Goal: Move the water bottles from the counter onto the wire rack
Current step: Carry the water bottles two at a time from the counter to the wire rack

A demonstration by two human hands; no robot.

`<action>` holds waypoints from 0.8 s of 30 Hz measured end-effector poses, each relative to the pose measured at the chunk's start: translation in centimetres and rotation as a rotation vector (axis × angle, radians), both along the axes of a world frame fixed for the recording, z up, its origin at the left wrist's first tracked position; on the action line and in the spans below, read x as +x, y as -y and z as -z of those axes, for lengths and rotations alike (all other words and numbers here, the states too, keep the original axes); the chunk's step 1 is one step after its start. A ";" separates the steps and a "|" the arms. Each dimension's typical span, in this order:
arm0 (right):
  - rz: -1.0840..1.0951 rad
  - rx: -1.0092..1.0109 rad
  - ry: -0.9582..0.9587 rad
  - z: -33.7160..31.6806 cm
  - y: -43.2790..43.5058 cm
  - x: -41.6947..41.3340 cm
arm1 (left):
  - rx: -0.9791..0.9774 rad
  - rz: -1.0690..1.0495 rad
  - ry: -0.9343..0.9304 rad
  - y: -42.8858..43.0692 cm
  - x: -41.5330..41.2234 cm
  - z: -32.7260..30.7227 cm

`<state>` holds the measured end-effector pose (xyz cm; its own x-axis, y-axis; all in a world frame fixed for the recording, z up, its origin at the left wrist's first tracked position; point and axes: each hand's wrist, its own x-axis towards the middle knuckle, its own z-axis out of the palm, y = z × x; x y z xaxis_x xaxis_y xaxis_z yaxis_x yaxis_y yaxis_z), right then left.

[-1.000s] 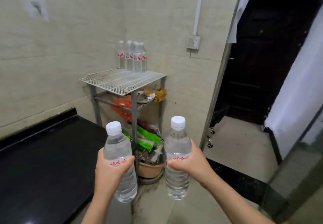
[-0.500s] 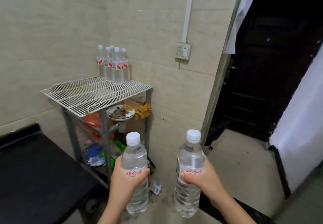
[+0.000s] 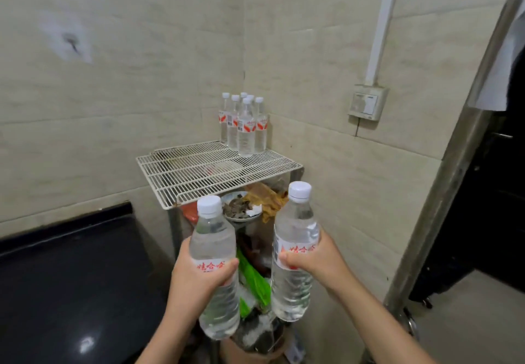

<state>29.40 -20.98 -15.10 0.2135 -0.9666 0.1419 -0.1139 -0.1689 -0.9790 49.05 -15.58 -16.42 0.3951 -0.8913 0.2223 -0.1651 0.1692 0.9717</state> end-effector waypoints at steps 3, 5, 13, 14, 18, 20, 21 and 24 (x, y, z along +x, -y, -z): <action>-0.085 -0.027 -0.013 -0.7 4.1 1.7 | -0.019 -0.059 0.000 3.0 1.9 -0.3; -0.135 -0.039 -0.018 -1.2 7.2 3.0 | -0.047 -0.085 -0.014 5.5 3.2 -0.8; -0.170 -0.077 -0.022 -4.4 19.9 6.9 | -0.152 0.034 -0.041 17.2 6.7 -5.7; -0.165 -0.094 -0.017 -4.8 21.2 7.0 | -0.164 0.040 -0.034 18.5 7.0 -6.2; -0.156 -0.142 -0.019 -6.5 25.8 7.2 | -0.174 0.002 -0.021 22.4 8.3 -7.4; -0.162 -0.163 -0.027 -7.3 28.1 7.5 | -0.167 -0.029 -0.008 23.8 9.0 -7.9; -0.177 -0.174 -0.024 -7.7 29.3 7.7 | -0.170 -0.044 -0.001 24.5 9.3 -8.0; -0.243 -0.200 0.001 -8.6 32.8 8.7 | -0.187 -0.108 0.021 26.3 9.8 -8.4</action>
